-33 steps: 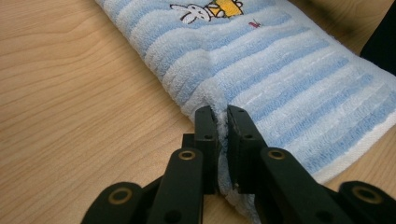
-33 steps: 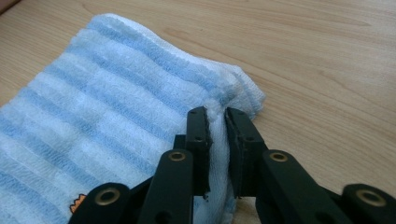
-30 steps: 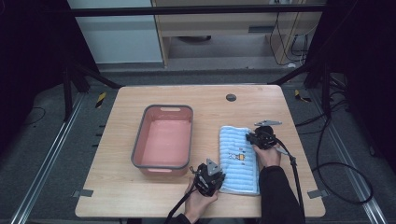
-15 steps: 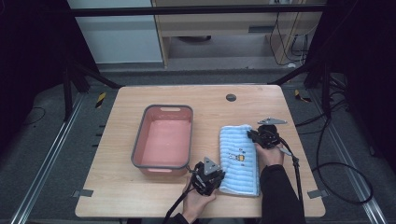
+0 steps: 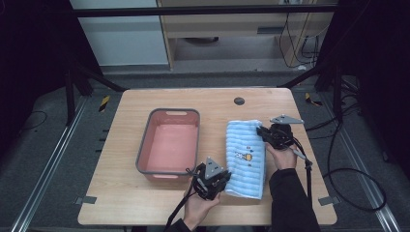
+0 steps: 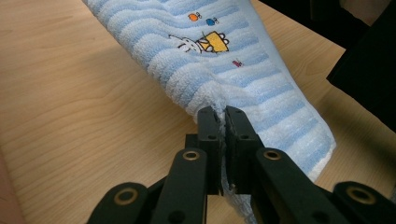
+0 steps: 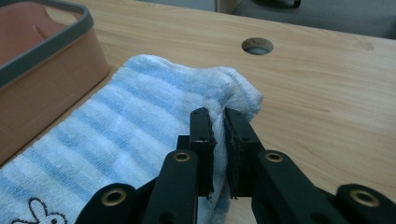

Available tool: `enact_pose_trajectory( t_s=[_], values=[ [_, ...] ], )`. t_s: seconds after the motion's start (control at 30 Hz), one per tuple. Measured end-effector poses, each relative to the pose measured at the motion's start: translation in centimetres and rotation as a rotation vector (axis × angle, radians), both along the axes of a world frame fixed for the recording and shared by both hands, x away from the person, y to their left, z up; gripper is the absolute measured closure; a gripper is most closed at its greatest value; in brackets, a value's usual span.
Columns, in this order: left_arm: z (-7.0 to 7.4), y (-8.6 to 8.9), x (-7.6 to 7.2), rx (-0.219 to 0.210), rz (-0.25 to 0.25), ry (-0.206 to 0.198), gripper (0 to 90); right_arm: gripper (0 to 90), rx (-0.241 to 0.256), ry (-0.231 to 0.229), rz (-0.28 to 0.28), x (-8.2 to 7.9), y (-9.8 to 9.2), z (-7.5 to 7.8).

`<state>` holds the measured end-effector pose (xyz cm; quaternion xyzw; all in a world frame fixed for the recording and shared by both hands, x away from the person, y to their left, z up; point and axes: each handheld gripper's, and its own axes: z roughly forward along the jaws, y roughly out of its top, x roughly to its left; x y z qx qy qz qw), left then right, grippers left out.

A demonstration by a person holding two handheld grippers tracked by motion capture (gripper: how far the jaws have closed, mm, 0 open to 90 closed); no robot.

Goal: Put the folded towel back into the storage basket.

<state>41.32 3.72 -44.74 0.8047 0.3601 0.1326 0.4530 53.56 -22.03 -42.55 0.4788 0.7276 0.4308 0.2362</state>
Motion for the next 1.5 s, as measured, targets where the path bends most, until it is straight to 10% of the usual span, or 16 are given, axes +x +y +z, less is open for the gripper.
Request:
enact_pose_trajectory(
  t_s=[0.97,1.5],
  values=[
    [7.5,4.9,0.7,-0.048,0.036,-0.098,85.8,83.0,0.011,-0.129,0.018,0.1,4.4,8.2],
    [9.3,7.8,1.2,-0.058,0.076,-0.124,85.8,83.0,0.022,-0.164,0.042,1.1,7.6,10.6]
  ],
)
